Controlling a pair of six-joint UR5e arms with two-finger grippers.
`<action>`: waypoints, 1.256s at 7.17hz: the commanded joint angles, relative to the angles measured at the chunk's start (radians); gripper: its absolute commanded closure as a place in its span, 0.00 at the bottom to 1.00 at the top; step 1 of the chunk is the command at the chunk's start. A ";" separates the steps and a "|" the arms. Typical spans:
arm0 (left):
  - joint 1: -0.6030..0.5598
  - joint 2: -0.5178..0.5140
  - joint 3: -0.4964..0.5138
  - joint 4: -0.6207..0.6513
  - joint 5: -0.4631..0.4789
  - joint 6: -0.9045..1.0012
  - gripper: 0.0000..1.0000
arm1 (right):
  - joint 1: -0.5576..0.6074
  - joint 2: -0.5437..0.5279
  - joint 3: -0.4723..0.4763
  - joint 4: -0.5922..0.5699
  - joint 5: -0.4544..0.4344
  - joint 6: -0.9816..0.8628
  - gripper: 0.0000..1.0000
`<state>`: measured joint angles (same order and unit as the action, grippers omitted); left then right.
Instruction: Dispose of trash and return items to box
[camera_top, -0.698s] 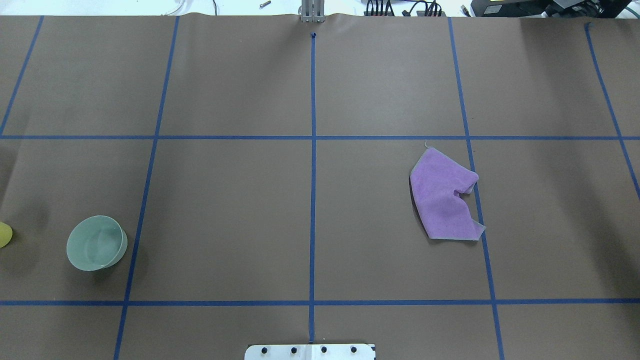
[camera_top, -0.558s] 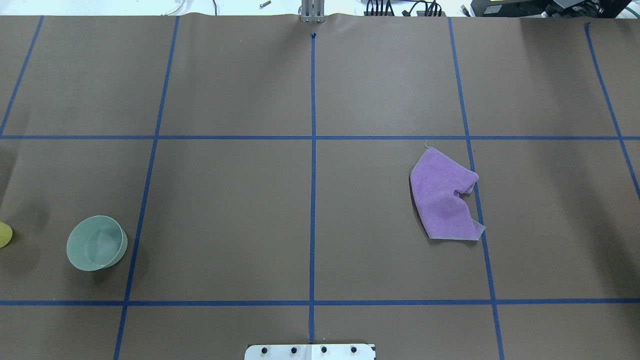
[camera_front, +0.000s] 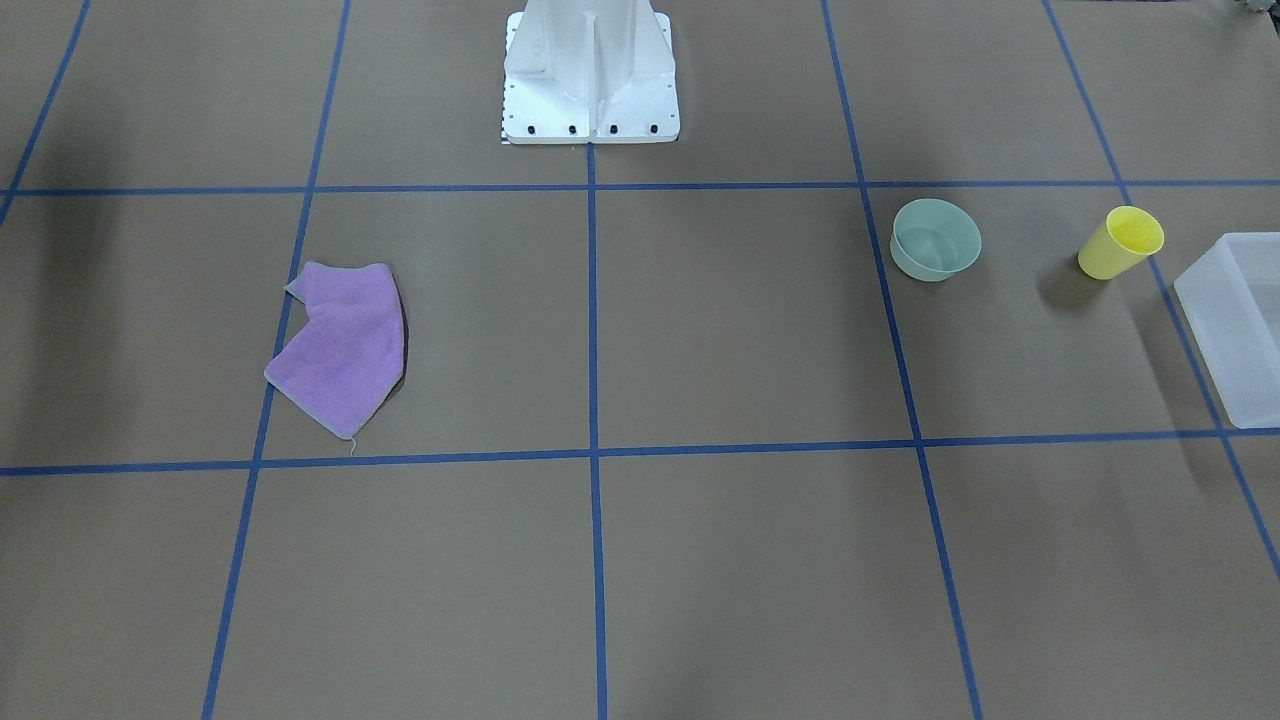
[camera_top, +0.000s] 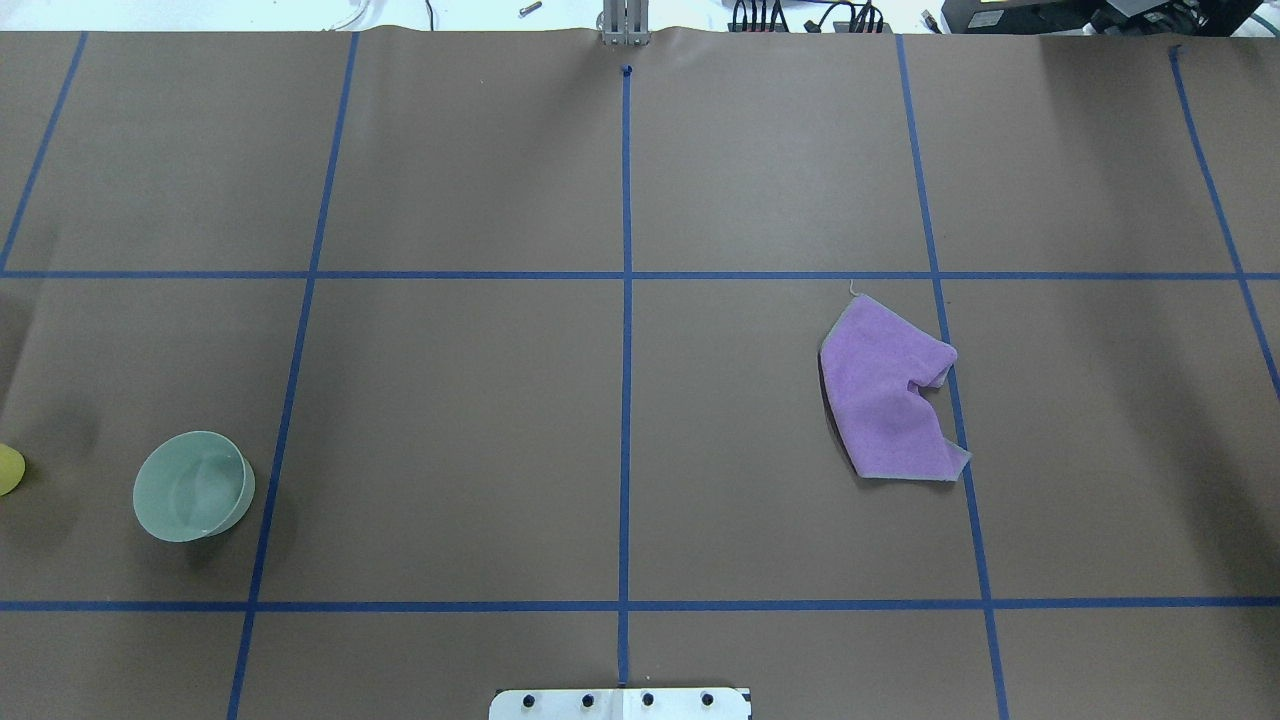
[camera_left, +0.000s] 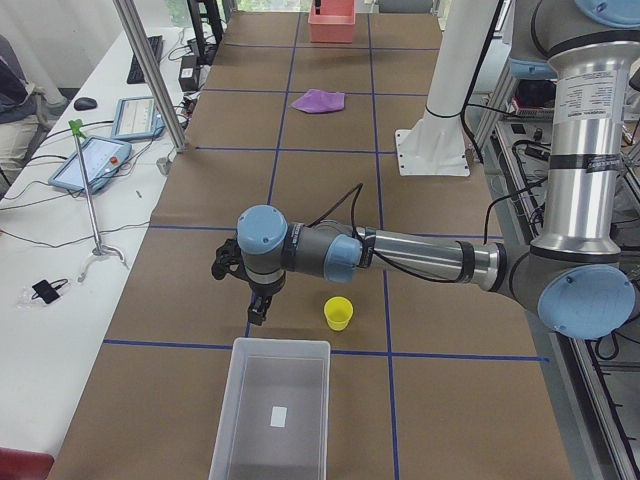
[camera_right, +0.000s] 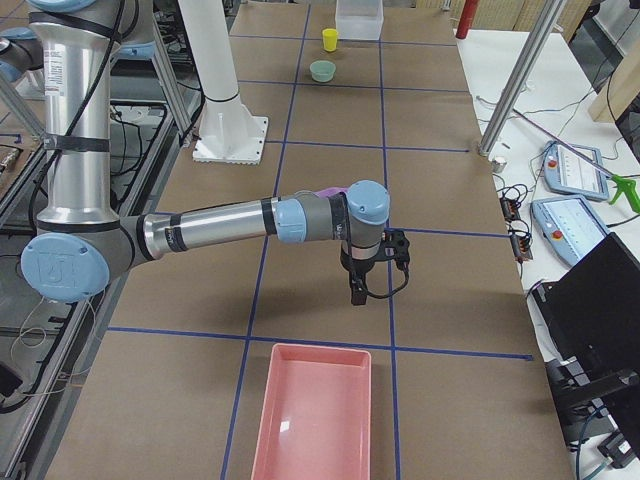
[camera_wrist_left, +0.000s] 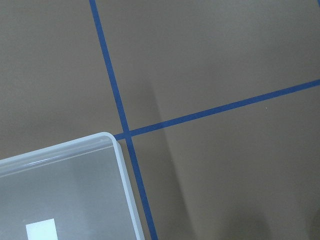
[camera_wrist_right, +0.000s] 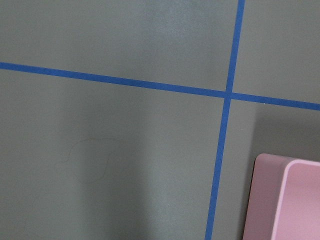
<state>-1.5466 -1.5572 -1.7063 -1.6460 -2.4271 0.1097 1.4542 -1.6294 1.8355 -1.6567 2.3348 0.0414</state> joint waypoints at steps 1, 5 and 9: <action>0.002 -0.012 0.017 -0.001 -0.001 0.001 0.02 | 0.000 0.003 -0.001 0.000 0.000 0.002 0.00; 0.035 0.008 -0.028 -0.024 0.002 -0.145 0.02 | -0.003 0.000 -0.002 0.000 -0.003 0.012 0.00; 0.244 0.138 -0.143 -0.156 0.051 -0.525 0.02 | -0.006 0.006 -0.022 0.002 0.061 0.014 0.00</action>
<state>-1.3709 -1.4732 -1.8188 -1.7510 -2.3893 -0.3084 1.4487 -1.6245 1.8167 -1.6552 2.3905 0.0552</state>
